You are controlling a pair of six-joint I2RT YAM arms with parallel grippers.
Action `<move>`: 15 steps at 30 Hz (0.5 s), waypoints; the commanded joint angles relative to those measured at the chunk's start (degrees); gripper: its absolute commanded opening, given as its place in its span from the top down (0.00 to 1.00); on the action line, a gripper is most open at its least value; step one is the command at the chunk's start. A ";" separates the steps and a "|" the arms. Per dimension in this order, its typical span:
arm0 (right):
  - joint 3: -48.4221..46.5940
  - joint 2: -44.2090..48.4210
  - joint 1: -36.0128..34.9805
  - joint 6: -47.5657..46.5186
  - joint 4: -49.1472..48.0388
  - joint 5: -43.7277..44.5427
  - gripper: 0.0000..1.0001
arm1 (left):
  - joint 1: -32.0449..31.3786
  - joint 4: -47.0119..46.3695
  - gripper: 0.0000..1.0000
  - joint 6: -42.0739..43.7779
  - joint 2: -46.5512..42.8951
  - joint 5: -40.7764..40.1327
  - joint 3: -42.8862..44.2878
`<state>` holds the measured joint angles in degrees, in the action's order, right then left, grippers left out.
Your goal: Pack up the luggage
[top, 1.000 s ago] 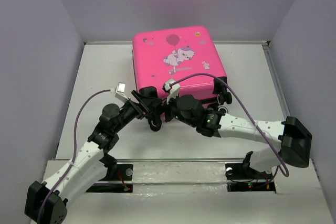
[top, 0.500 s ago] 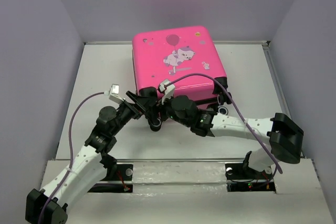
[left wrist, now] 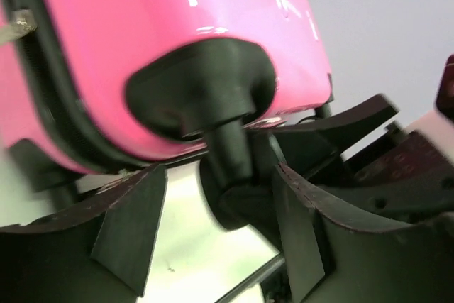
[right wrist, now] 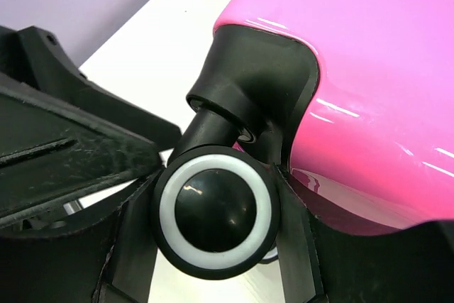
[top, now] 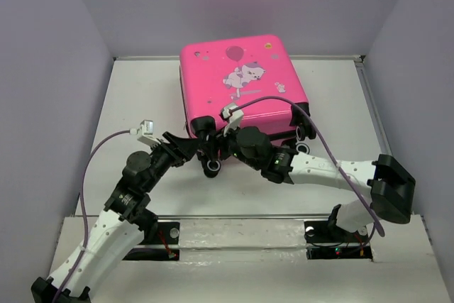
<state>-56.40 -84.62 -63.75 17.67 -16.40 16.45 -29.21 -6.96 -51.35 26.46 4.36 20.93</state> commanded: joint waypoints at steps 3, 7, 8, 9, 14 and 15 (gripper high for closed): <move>-1.60 6.31 8.02 -1.15 1.19 3.34 0.93 | -0.58 6.87 0.56 5.12 -3.61 -2.52 -3.17; -2.31 6.57 9.43 -1.06 2.25 -0.53 0.93 | -0.93 3.03 0.68 6.09 -1.59 -2.43 -7.55; -2.40 6.40 9.43 -1.06 2.25 -0.97 0.93 | -1.28 1.79 0.69 6.26 -0.89 -2.34 -8.00; -2.57 6.14 9.43 -1.06 2.25 -1.33 0.93 | -1.72 0.38 0.70 6.53 1.03 -2.25 -8.36; -3.36 4.82 9.96 -0.53 2.25 -3.96 0.93 | -8.13 -7.71 0.68 9.69 7.72 -7.60 -7.58; -3.45 4.64 9.96 -0.36 2.25 -4.40 0.93 | -9.10 -8.76 0.62 10.39 9.73 -9.70 -7.31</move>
<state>-56.40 -81.03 -55.92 17.12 -10.00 9.91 -34.68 -5.30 -45.17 31.86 0.60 12.34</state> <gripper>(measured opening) 0.615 0.312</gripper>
